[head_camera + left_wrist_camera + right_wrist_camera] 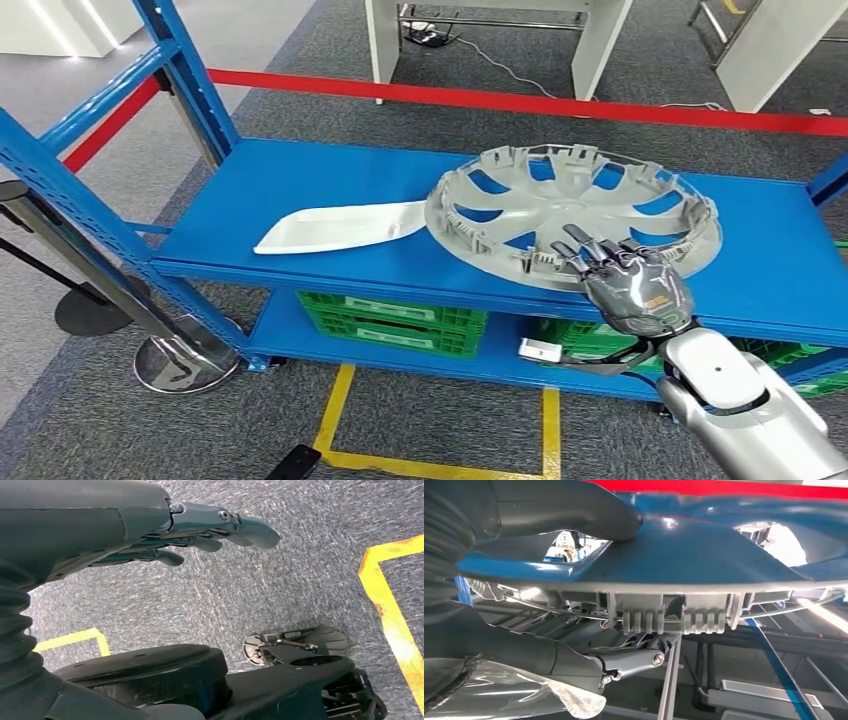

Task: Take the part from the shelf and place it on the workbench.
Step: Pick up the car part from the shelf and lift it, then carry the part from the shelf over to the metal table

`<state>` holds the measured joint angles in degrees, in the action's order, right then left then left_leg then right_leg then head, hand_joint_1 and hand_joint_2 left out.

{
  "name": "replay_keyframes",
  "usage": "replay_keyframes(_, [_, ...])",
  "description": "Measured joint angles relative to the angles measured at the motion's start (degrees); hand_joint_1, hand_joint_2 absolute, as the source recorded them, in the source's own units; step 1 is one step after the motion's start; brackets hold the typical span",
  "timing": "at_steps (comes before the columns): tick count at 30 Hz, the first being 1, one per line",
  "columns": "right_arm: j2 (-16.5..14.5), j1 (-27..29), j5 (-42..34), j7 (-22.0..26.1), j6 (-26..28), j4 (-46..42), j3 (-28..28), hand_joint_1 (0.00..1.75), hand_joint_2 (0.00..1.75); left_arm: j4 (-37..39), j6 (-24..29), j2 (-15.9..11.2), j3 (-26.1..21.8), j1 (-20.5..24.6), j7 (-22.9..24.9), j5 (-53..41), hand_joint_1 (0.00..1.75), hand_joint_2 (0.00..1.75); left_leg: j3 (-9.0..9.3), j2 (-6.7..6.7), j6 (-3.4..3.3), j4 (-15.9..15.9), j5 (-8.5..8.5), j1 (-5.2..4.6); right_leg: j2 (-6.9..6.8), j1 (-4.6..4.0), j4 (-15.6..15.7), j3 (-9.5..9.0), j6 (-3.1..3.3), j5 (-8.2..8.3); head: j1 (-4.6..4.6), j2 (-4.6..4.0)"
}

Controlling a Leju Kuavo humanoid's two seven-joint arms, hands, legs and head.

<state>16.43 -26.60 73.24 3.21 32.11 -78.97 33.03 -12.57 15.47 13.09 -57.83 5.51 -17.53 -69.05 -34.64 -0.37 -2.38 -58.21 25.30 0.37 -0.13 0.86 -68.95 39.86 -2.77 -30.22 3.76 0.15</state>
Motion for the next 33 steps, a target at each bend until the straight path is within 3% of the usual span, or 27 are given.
replay_keyframes(2, [-0.12, 0.12, 0.03, 0.00, 0.00, -0.27, -0.22, 1.75, 1.75, -0.01, 0.00, 0.06, -0.02, 0.05, 0.00, 0.00, 0.00, 1.75, -0.05, -0.08, 0.49, -0.36, 0.27, -0.18, 0.03, 0.05, 7.57, -3.85, 0.23, 2.84, 0.00, 0.00])
replay_keyframes(3, [-0.21, 0.18, 0.07, 0.00, 0.00, -0.41, -0.29, 1.75, 1.75, -0.01, 0.01, 0.08, -0.04, 0.07, -0.01, 0.00, 0.00, 1.75, -0.14, -0.09, 0.76, -0.52, 0.32, -0.31, 0.08, 0.03, 9.59, -4.94, 0.48, 3.26, 0.03, 0.00])
replay_keyframes(7, [-0.48, 0.45, 0.19, -0.02, 0.01, -0.77, -0.57, 1.75, 1.75, -0.01, 0.06, 0.09, -0.10, 0.08, -0.02, 0.00, 0.00, 1.75, -0.44, -0.07, 1.68, -1.20, 0.85, -0.35, 0.13, -0.04, 10.39, -5.51, 1.98, 3.24, 0.14, 0.00])
replay_keyframes(9, [-0.56, 0.53, 0.19, -0.02, 0.00, -0.85, -0.78, 1.75, 1.75, -0.01, 0.10, 0.08, -0.11, 0.10, -0.02, 0.00, 0.00, 1.75, -2.03, 0.01, 2.28, -5.14, 3.45, -0.22, 0.04, 0.13, 10.51, -5.62, 2.68, 3.30, 0.25, 0.00])
replay_keyframes(11, [-0.68, 0.66, 0.21, -0.02, 0.00, -0.87, -0.83, 1.75, 1.75, 0.00, 0.11, 0.07, -0.11, 0.08, -0.02, 0.00, 0.00, 1.75, -5.32, 0.06, 2.64, -12.76, 7.08, -0.12, 0.04, 0.06, 10.50, -5.64, 2.99, 3.23, 0.34, 0.00])
replay_keyframes(12, [-0.73, 0.73, 0.23, -0.02, 0.00, -0.87, -0.83, 1.75, 1.75, 0.00, 0.12, 0.06, -0.12, 0.06, -0.02, 0.00, 0.00, 1.75, -6.72, 0.06, 2.68, -15.88, 8.09, -0.11, 0.05, 0.01, 10.49, -5.67, 3.03, 3.21, 0.33, 0.00])
replay_keyframes(13, [-0.78, 0.78, 0.23, -0.02, 0.00, -0.87, -0.83, 1.75, 1.75, 0.00, 0.12, 0.05, -0.13, 0.05, -0.02, 0.00, 0.00, 1.75, -7.35, 0.06, 2.63, -17.27, 8.08, -0.11, 0.07, -0.04, 10.49, -5.73, 3.06, 3.18, 0.34, 0.00])
replay_keyframes(14, [-0.81, 0.81, 0.25, -0.02, 0.00, -0.87, -0.83, 1.75, 1.75, 0.00, 0.13, 0.03, -0.13, 0.04, -0.02, 0.00, 0.00, 1.75, -6.91, 0.06, 2.48, -16.28, 6.87, -0.12, 0.11, -0.10, 10.48, -5.84, 3.06, 3.14, 0.33, 0.00])
replay_keyframes(17, [-1.05, 0.87, 0.66, -0.01, 0.09, -1.02, -1.01, 1.75, 1.75, 0.00, 0.16, -0.02, -0.14, 0.07, -0.02, -0.02, 0.00, 1.75, -1.90, 0.05, 1.56, -5.19, 1.27, -0.30, 0.20, -0.36, 10.44, -6.11, 2.85, 2.96, 0.31, 0.00])
replay_keyframes(19, [-1.41, 0.95, 1.34, 0.05, 0.31, -1.18, -1.38, 1.75, 1.75, 0.00, 0.26, -0.04, -0.14, 0.11, -0.03, -0.11, 0.00, 1.75, -0.24, 0.05, 1.16, -1.32, 0.53, -0.51, 0.20, -0.48, 10.41, -5.91, 2.43, 2.94, 0.28, 0.00])
replay_keyframes(21, [-1.77, 1.10, 2.15, 0.12, 0.78, -1.37, -1.69, 1.75, 1.75, -0.01, 0.38, -0.05, -0.15, 0.09, -0.03, -0.17, 0.00, 1.75, -0.14, 0.05, 0.93, -0.84, 0.66, -0.56, 0.18, -0.46, 10.50, -5.78, 1.82, 2.97, 0.28, 0.00])
replay_keyframes(23, [-2.09, 1.49, 3.17, 0.02, 1.88, -1.74, -2.18, 1.75, 1.75, -0.02, 0.47, -0.05, -0.16, 0.09, -0.02, -0.24, 0.00, 1.75, 0.10, 0.05, 0.44, -0.29, 0.39, -0.34, 0.14, -0.37, 9.36, -5.07, 1.22, 1.98, 0.17, 0.00])
replay_keyframes(24, [-2.32, 1.79, 3.79, -0.05, 2.70, -1.97, -2.54, 1.75, 1.75, -0.01, 0.50, -0.04, -0.16, 0.13, -0.02, -0.33, 0.00, 1.75, 0.21, 0.07, 0.19, -0.04, 0.27, -0.19, 0.15, -0.33, 7.25, -4.01, 0.96, 0.71, 0.08, 0.00])
replay_keyframes(26, [-3.05, 2.61, 5.23, -0.22, 4.73, -2.41, -3.40, 1.75, 1.75, -0.01, 0.56, 0.03, -0.16, 0.18, 0.06, -0.49, 0.00, 1.75, 0.22, 0.09, -0.07, 0.03, 0.25, -0.14, 0.14, -0.21, 0.13, -0.54, 0.55, -2.64, -0.06, 0.00])
replay_keyframes(28, [-4.04, 3.61, 6.59, -0.47, 6.28, -3.07, -4.34, 1.75, 1.75, 0.00, 0.65, 0.09, -0.17, 0.14, 0.14, -0.52, 0.00, 1.75, 0.26, 0.09, -0.09, 0.00, 0.31, -0.13, 0.13, -0.12, -5.13, 2.22, 0.26, -3.91, -0.03, 0.00])
replay_keyframes(29, [-4.57, 4.02, 7.09, -0.58, 6.63, -3.51, -4.87, 1.75, 1.75, 0.00, 0.69, 0.10, -0.17, 0.13, 0.15, -0.52, 0.00, 1.75, 0.32, 0.07, -0.05, -0.02, 0.36, -0.11, 0.11, -0.06, -4.80, 2.19, 0.18, -2.96, -0.04, 0.00])
replay_keyframes(30, [-5.02, 4.32, 7.47, -0.63, 6.80, -3.97, -5.38, 1.75, 1.75, 0.00, 0.73, 0.13, -0.18, 0.13, 0.15, -0.53, 0.00, 1.75, 0.42, 0.04, 0.05, -0.06, 0.44, -0.08, 0.08, 0.02, -2.23, 1.04, 0.16, -1.10, -0.04, 0.00])
replay_keyframes(31, [-5.42, 4.51, 7.65, -0.51, 6.82, -4.39, -5.87, 1.75, 1.75, 0.00, 0.77, 0.15, -0.18, 0.14, 0.15, -0.54, 0.00, 1.75, 0.52, -0.01, 0.23, -0.14, 0.56, -0.04, 0.03, 0.12, 1.69, -0.81, 0.15, 0.96, -0.05, 0.00])
replay_keyframes(33, [-6.40, 4.91, 7.99, 0.46, 6.82, -5.46, -6.96, 1.75, 1.75, 0.00, 1.19, 0.17, -0.18, 0.15, 0.30, -0.58, 0.00, 1.75, 0.40, -0.12, 0.76, -0.50, 0.77, -0.27, 0.01, 0.14, 8.21, -4.30, 0.39, 3.17, -0.08, 0.00])
